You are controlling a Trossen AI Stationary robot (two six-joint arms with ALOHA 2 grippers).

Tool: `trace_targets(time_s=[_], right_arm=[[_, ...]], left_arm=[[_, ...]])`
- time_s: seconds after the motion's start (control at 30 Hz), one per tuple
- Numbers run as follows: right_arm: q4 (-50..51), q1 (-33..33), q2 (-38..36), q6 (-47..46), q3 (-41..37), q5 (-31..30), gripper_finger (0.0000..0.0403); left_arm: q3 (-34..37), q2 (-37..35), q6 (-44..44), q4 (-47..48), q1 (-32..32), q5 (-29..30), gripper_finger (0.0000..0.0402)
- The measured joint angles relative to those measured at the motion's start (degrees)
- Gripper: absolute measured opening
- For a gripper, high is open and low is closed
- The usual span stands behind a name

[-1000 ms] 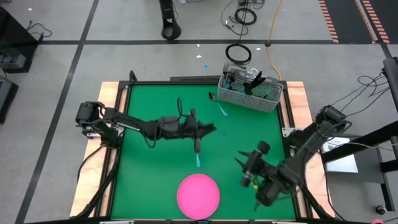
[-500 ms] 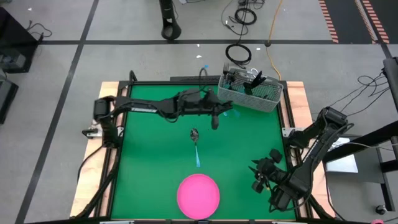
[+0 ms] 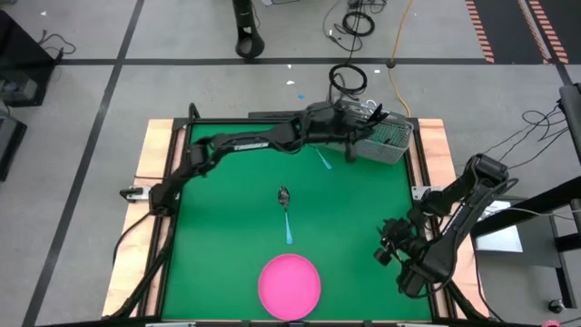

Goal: Sort silverware
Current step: Put the blue spoon into the utensil holder

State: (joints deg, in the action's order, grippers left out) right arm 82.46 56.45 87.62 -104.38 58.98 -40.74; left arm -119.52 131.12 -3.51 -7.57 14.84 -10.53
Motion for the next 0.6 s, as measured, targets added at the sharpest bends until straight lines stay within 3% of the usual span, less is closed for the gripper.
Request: trace_targets(time_s=[0.27, 0.6], right_arm=[[1.7, -0.5, -2.1, 3.2, 0.0, -4.3, 0.0128], [2.5, -0.5, -3.8, 6.5, 0.0, -5.8, 0.0128]], left_arm=[[-15.1, 10.7, -0.4, 4.1, 1.8, 1.1, 0.0], [-15.4, 12.8, -0.4, 9.7, 3.2, 2.4, 0.0]])
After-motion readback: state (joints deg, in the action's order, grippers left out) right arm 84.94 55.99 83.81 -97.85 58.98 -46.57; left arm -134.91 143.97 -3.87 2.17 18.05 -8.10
